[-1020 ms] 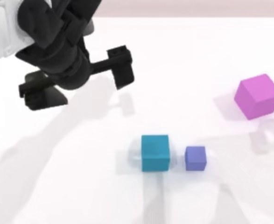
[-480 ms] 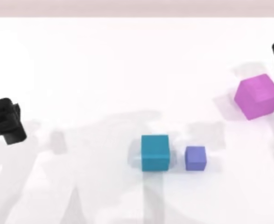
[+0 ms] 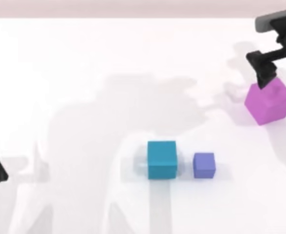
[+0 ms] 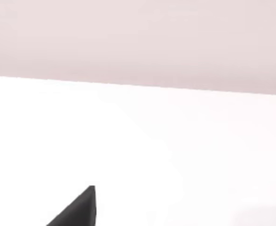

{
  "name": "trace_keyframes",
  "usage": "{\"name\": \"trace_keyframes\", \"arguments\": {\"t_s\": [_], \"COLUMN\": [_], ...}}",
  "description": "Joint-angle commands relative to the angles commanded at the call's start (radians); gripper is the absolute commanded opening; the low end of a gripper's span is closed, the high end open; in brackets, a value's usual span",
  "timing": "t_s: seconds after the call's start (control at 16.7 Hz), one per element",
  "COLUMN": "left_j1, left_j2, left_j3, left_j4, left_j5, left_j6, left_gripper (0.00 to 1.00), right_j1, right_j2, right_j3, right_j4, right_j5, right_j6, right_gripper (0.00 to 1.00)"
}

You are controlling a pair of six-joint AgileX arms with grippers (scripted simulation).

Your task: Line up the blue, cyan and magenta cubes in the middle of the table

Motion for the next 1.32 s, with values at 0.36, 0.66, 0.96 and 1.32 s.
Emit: {"name": "trace_keyframes", "arguments": {"t_s": [0.36, 0.66, 0.96, 1.32], "left_j1": [0.024, 0.024, 0.024, 0.024], "left_j2": [-0.094, -0.094, -0.094, -0.094], "left_j3": [-0.062, -0.062, -0.062, -0.062], "left_j4": [0.069, 0.069, 0.069, 0.069], "left_j5": [0.005, 0.005, 0.005, 0.005], "left_j6": [0.063, 0.063, 0.063, 0.063], "left_gripper": [1.00, 1.00, 1.00, 1.00], "right_j1": [0.006, 0.004, 0.007, 0.008], "right_j2": [0.086, 0.091, 0.134, 0.151], "right_j3": [0.090, 0.050, -0.106, -0.159], "right_j4": [-0.051, -0.009, 0.202, 0.264], "right_j5": [0.000, 0.000, 0.001, 0.001], "right_j6": [-0.009, -0.010, -0.007, -0.006], "right_gripper": [1.00, 1.00, 1.00, 1.00]}}
